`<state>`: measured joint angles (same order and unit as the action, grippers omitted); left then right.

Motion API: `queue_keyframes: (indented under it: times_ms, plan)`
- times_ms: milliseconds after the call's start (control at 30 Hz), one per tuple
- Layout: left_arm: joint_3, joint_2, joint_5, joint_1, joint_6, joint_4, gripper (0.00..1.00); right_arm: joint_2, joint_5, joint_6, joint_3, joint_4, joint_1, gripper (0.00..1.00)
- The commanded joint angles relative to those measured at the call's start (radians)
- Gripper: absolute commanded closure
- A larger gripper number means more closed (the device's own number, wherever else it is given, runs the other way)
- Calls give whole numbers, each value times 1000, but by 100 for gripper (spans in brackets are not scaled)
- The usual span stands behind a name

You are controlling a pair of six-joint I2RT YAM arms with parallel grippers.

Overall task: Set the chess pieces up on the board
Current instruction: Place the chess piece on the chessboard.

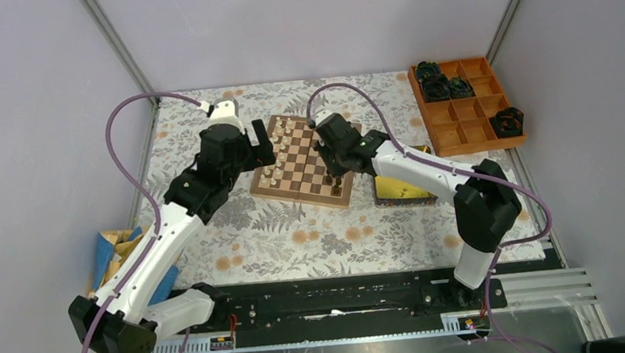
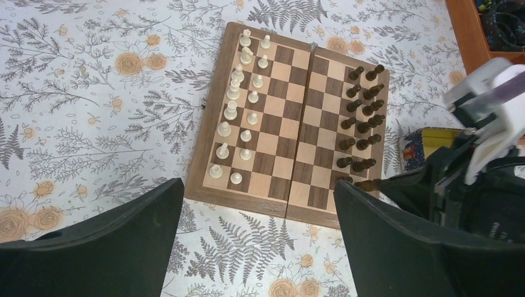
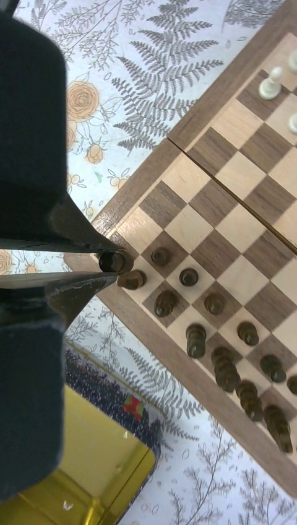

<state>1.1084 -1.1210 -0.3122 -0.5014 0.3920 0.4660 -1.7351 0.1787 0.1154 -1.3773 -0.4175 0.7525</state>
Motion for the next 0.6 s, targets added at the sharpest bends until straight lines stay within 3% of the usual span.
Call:
queue_keyframes:
  times_ms: [0, 567]
  plan:
    - [-22, 31, 11, 13, 17, -23, 1, -20, -55, -35, -46, -3, 26, 99]
    - [-41, 44, 22, 20, 24, -20, 1, -104, -108, -54, -41, 31, 48, 98]
